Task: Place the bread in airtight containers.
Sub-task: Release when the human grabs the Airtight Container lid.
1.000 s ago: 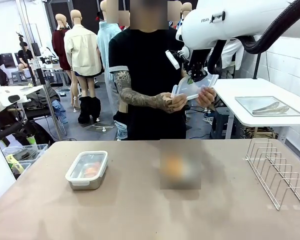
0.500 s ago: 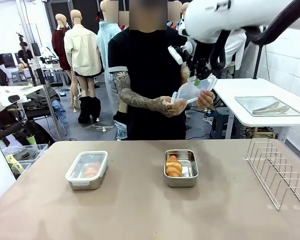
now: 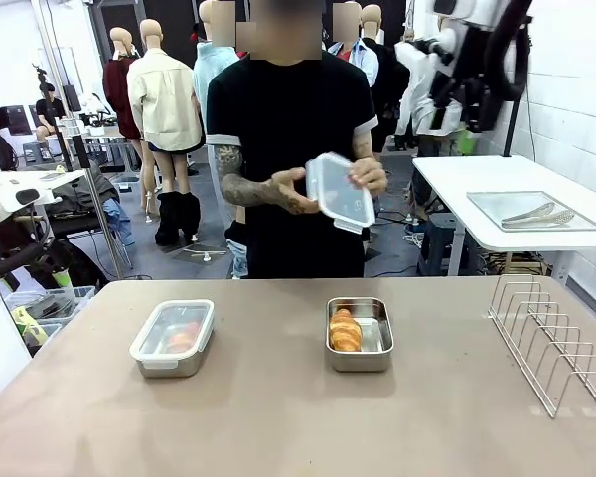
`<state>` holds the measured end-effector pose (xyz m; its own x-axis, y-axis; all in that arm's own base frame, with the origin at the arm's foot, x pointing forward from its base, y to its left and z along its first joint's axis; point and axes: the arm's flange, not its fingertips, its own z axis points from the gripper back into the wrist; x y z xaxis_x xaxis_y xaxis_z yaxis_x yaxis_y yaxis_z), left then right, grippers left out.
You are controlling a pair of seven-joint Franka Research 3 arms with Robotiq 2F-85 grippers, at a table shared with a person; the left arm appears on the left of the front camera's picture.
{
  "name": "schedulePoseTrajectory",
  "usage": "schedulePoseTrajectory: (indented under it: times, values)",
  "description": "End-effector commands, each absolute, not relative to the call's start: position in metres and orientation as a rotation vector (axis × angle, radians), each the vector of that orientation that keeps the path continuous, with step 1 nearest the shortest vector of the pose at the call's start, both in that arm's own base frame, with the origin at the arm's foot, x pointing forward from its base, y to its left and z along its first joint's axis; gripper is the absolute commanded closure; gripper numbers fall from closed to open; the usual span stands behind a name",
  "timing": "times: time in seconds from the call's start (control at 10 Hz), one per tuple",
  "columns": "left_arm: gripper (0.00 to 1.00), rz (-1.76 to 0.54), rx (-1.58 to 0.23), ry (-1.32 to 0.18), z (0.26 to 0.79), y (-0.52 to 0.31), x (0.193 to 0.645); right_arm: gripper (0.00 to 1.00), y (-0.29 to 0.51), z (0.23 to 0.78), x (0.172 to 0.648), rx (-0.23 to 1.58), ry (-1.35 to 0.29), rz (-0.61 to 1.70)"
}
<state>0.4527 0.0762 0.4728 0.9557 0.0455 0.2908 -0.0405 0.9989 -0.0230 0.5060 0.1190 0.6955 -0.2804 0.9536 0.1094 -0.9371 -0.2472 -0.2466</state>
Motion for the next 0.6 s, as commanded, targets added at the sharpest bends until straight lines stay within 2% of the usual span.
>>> schedulePoseTrajectory:
  times: [0.0,0.5]
  values:
    - [0.0,0.05,-0.014,-0.296,0.473,0.077,0.452,0.0,0.094,0.666,0.496,0.031,-0.303,1.783]
    - [0.0,0.05,-0.014,-0.296,0.473,0.077,0.452,0.0,0.039,0.618,0.493,0.192,-0.274,1.695]
